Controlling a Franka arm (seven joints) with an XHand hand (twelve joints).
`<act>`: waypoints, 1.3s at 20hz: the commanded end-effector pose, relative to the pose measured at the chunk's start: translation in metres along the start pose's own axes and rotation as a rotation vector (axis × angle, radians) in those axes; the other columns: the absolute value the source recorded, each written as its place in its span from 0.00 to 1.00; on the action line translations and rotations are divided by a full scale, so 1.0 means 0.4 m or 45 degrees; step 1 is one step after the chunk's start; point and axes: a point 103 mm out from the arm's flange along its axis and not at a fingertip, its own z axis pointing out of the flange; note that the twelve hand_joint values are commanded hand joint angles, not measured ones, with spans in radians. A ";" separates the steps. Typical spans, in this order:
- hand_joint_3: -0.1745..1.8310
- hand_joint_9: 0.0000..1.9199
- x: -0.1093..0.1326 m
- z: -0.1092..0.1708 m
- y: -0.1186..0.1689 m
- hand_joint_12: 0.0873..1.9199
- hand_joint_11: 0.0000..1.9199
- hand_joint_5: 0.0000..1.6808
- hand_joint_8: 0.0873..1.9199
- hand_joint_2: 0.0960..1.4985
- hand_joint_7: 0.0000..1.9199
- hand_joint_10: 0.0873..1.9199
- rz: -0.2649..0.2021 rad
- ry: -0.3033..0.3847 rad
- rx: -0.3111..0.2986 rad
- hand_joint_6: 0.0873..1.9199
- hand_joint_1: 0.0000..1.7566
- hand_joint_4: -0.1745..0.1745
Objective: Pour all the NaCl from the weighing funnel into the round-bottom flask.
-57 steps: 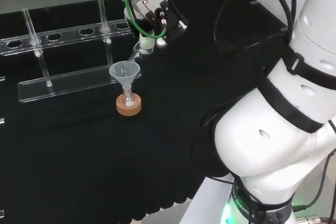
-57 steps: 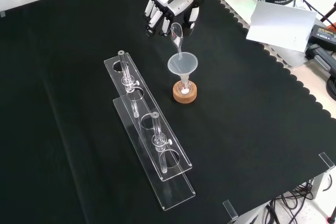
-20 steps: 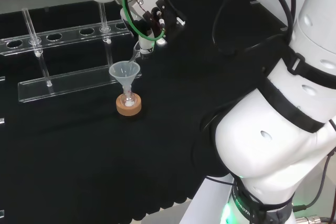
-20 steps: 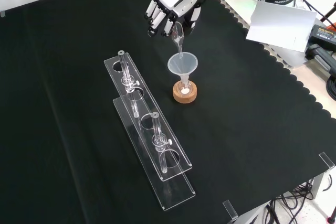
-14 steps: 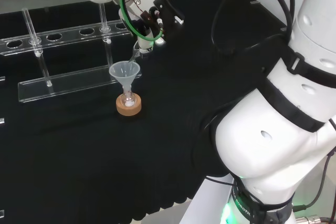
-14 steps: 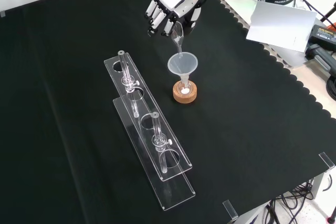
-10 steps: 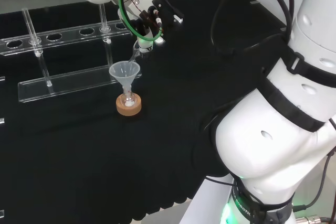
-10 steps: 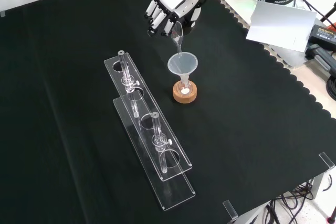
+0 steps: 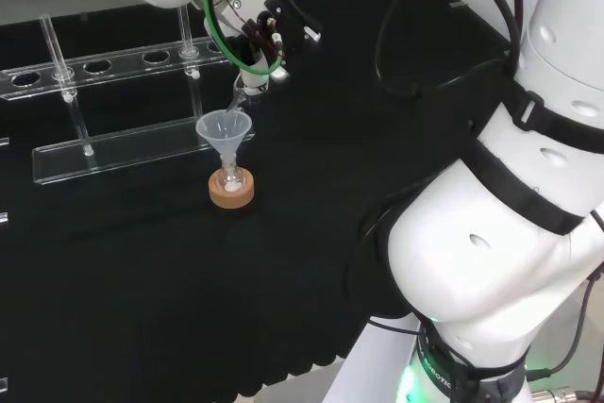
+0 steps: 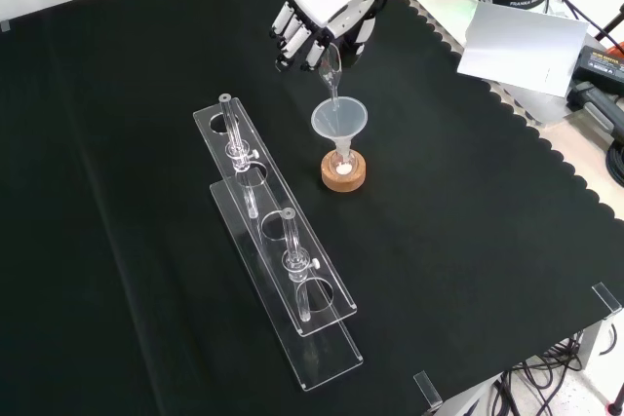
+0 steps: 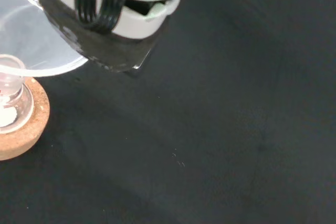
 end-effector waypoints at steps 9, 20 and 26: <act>0.36 0.52 -0.004 0.005 -0.007 0.50 0.45 0.84 0.33 0.41 0.27 0.11 -0.003 -0.001 -0.001 0.16 0.65 1.00; 0.36 0.52 -0.017 0.019 -0.014 0.50 0.45 0.84 0.33 0.41 0.27 0.11 0.050 0.225 -0.022 0.16 0.65 1.00; 0.36 0.52 -0.049 0.054 -0.020 0.50 0.45 0.84 0.33 0.41 0.27 0.11 0.056 0.403 -0.099 0.16 0.65 1.00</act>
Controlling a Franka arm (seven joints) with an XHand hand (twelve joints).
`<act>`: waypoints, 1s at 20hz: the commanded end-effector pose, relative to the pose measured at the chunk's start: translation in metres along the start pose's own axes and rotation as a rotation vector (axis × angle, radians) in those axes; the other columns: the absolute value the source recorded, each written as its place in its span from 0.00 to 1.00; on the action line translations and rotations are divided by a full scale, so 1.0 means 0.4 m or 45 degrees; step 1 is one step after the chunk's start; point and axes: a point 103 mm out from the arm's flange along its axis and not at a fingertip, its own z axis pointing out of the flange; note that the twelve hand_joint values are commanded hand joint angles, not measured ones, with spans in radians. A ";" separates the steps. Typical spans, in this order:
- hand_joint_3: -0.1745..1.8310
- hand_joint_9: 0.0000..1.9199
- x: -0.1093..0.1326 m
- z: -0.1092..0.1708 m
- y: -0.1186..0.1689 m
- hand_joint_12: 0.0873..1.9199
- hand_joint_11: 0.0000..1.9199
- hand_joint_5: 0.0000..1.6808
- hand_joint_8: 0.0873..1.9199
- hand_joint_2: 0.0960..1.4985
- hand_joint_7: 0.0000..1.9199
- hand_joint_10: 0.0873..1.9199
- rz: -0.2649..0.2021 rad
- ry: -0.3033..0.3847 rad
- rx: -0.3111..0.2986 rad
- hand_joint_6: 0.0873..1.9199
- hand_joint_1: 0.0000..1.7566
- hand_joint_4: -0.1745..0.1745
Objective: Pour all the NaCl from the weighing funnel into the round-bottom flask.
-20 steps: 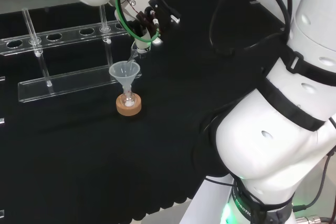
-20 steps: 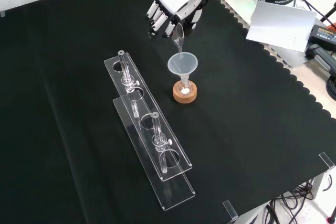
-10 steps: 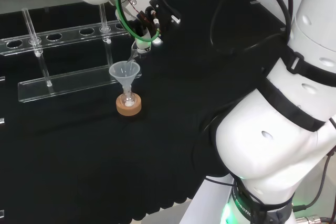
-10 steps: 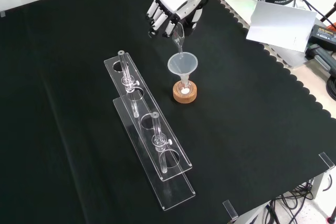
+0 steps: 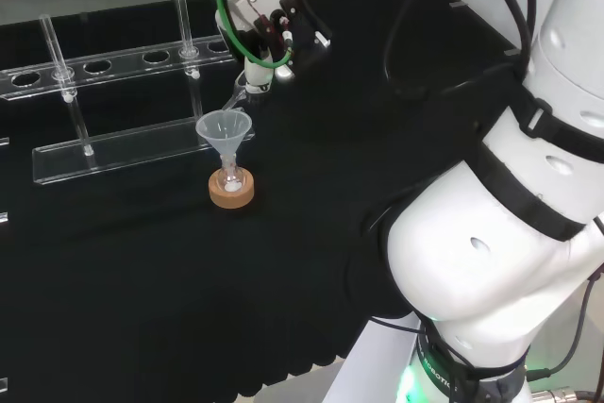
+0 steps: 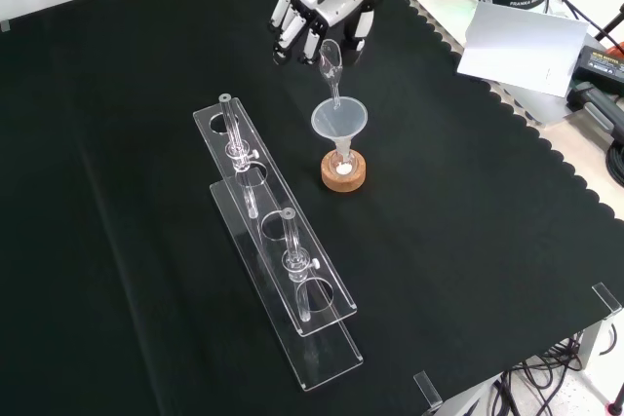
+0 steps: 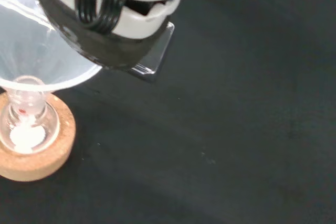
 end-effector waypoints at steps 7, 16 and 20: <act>0.36 0.52 -0.084 0.037 -0.019 0.50 0.45 0.84 0.33 0.41 0.28 0.12 0.024 0.364 -0.142 0.16 0.65 1.00; 0.36 0.52 -0.131 0.059 -0.025 0.50 0.46 0.84 0.33 0.41 0.28 0.12 0.071 0.629 -0.165 0.16 0.65 1.00; 0.36 0.53 -0.152 0.071 -0.021 0.50 0.46 0.84 0.33 0.41 0.28 0.12 0.062 0.738 -0.176 0.15 0.65 1.00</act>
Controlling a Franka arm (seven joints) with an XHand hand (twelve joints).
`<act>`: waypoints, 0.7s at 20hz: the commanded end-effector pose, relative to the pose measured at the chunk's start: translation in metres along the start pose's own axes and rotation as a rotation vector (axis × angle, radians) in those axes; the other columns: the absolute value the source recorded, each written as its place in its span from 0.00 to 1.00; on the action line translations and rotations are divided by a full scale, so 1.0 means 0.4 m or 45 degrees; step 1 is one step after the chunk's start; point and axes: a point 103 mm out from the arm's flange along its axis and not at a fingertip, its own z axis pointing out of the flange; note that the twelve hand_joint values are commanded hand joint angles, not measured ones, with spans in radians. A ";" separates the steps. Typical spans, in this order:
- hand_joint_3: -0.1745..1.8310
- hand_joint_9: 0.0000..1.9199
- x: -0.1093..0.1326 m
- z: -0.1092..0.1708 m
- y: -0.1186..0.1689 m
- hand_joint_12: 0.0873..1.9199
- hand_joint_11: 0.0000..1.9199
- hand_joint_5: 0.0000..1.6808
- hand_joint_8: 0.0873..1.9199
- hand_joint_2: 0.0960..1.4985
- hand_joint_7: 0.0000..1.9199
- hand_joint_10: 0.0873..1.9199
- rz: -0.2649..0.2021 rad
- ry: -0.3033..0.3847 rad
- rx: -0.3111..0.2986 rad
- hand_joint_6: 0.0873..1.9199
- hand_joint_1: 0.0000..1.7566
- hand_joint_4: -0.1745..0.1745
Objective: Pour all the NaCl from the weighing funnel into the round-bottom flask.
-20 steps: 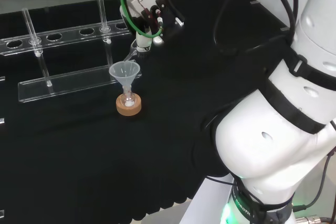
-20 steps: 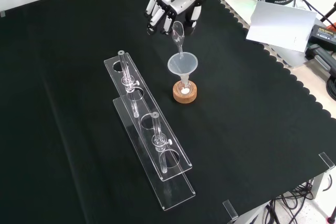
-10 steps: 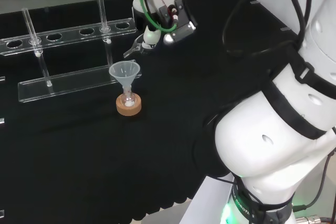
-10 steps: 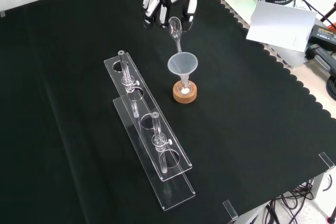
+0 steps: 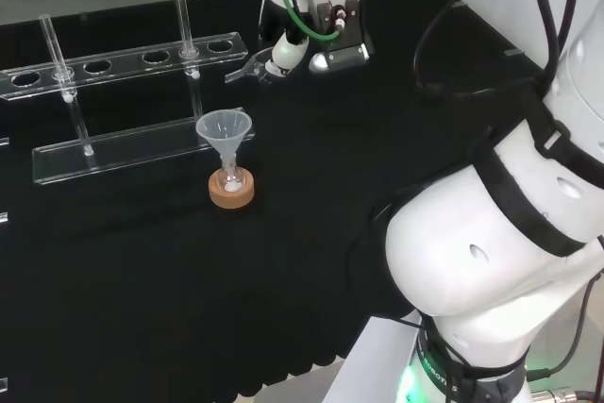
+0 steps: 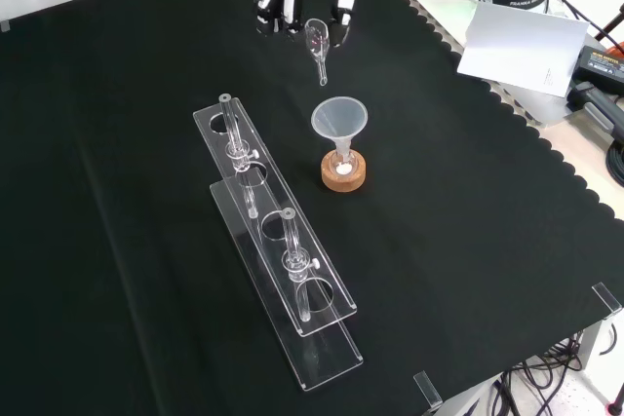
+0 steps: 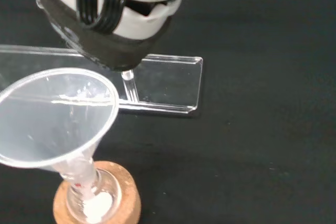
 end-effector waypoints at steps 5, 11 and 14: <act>0.36 0.53 -0.068 0.001 0.002 0.50 0.46 0.84 0.33 0.41 0.28 0.12 0.003 0.238 -0.050 0.15 0.65 1.00; 0.36 0.53 -0.102 -0.005 -0.005 0.49 0.46 0.84 0.33 0.41 0.28 0.11 0.015 0.346 -0.082 0.15 0.65 1.00; 0.36 0.53 -0.109 -0.007 -0.008 0.49 0.46 0.84 0.33 0.41 0.28 0.11 0.024 0.370 -0.093 0.15 0.65 1.00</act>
